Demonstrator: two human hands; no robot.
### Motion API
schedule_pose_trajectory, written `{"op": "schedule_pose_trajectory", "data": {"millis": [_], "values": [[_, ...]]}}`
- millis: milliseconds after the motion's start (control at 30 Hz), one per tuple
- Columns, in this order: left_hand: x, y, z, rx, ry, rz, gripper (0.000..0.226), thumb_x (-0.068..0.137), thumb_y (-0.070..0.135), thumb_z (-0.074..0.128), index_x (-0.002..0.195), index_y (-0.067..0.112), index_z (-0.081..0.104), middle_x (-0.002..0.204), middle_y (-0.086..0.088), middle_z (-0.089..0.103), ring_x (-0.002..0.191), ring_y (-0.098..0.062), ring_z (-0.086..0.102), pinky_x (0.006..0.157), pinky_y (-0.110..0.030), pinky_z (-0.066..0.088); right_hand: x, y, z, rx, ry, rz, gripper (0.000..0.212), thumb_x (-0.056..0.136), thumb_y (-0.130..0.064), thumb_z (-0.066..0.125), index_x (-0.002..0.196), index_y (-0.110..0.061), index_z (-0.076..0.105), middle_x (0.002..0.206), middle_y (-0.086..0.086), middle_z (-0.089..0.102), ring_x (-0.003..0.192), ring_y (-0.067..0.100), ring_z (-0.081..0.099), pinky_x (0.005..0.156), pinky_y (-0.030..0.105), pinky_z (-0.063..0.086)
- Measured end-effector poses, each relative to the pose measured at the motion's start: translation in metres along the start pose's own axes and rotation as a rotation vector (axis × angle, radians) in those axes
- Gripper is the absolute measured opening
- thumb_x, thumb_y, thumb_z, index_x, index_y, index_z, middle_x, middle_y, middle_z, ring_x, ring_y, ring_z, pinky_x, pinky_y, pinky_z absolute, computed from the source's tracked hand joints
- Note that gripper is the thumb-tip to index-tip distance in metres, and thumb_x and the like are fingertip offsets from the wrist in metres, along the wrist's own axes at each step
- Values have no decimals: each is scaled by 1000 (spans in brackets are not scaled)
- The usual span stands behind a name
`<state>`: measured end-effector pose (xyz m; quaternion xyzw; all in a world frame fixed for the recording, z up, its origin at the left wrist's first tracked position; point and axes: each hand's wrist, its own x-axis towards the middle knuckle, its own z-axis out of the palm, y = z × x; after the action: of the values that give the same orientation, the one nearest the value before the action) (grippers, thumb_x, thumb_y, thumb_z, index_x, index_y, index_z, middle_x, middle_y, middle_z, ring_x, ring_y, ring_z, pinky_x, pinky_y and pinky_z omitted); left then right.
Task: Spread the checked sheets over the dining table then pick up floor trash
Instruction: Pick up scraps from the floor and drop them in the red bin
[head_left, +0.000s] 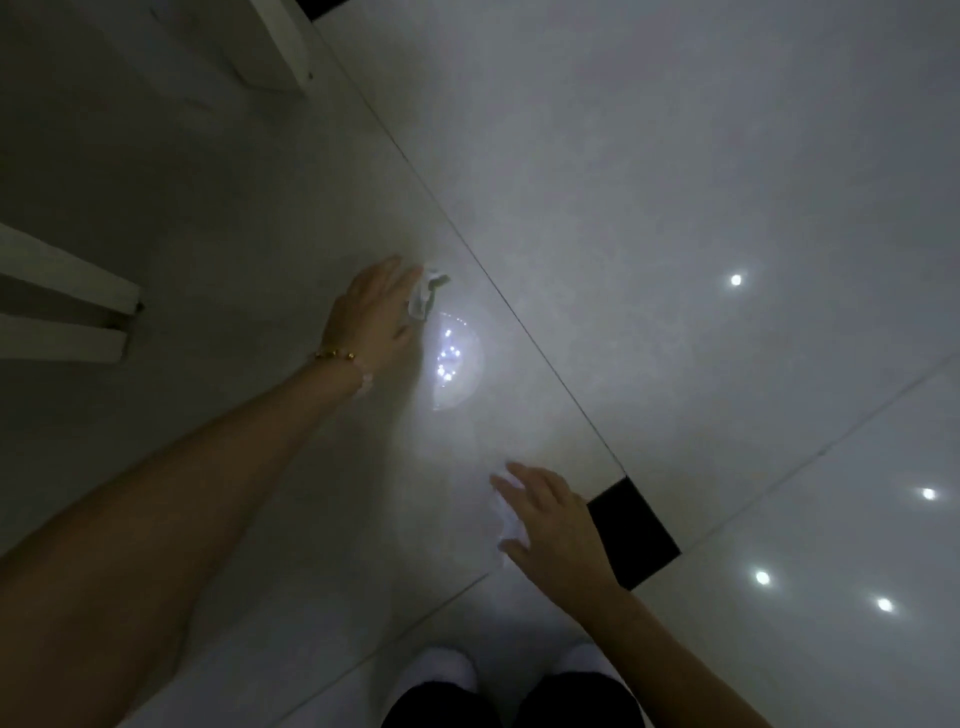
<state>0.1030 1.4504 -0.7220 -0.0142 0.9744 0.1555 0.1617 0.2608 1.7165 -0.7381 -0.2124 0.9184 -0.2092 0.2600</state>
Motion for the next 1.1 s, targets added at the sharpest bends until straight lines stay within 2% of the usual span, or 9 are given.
{"op": "schedule_pose_trajectory", "data": {"millis": [133,267,367,467,533,600,767,967,1100], "values": [[16,2,22,-43,50,7,57,82,4,55,138,12,43,148,-16,35,134,-35,34,106,-44,36,-1,9,18,-56,130,-106,46,69,-27,75,113,-26,60,122,-2,60,107,16,47,80,29,54],[5,5,33,-125,184,-47,27,77,-2,56,102,6,64,113,-16,56,104,-35,52,84,-41,49,0,17,19,32,154,-46,20,77,-15,68,96,-16,65,97,2,60,87,15,56,72,15,45],[-22,8,30,-153,83,-125,15,81,-2,55,94,1,63,108,-21,54,101,-34,53,79,-34,43,-15,10,-4,300,123,254,9,86,-11,61,92,-10,67,89,1,60,78,15,60,70,10,37],[-59,13,7,-174,-40,-206,14,84,0,55,95,-2,63,105,-23,57,97,-35,56,76,-31,39,-32,-4,-41,881,63,767,9,88,-13,61,89,-9,69,73,-1,62,70,15,56,71,24,42],[-89,22,-20,-259,-71,-250,9,82,0,58,89,-3,63,96,-26,61,91,-36,59,74,-34,43,-48,-20,-71,1198,66,896,14,86,-14,63,75,-6,68,60,1,59,64,22,52,72,34,42],[-123,40,-61,-371,-102,-318,12,85,10,62,82,-2,63,85,-24,65,82,-33,62,70,-34,45,-70,-42,-115,1324,69,945,22,87,-13,62,80,8,65,68,10,58,71,24,51,73,37,42],[-208,106,-191,-731,-55,-596,20,87,26,62,71,13,59,69,-7,62,70,-19,57,67,-30,45,-140,-109,-261,1297,96,973,9,91,-12,58,99,-11,62,81,4,63,72,17,58,61,24,52],[-334,194,-357,-1004,-86,-654,5,86,13,64,81,11,62,73,-8,61,65,-16,54,71,-28,44,-242,-190,-420,1184,121,958,11,91,-12,57,86,-11,67,77,8,62,67,18,56,60,24,47],[-402,226,-434,-1034,-67,-645,15,72,30,66,63,18,61,46,9,59,57,-15,49,65,-29,41,-292,-223,-485,1140,163,917,17,89,-14,59,99,-3,68,83,15,64,62,18,57,55,18,51]]}}
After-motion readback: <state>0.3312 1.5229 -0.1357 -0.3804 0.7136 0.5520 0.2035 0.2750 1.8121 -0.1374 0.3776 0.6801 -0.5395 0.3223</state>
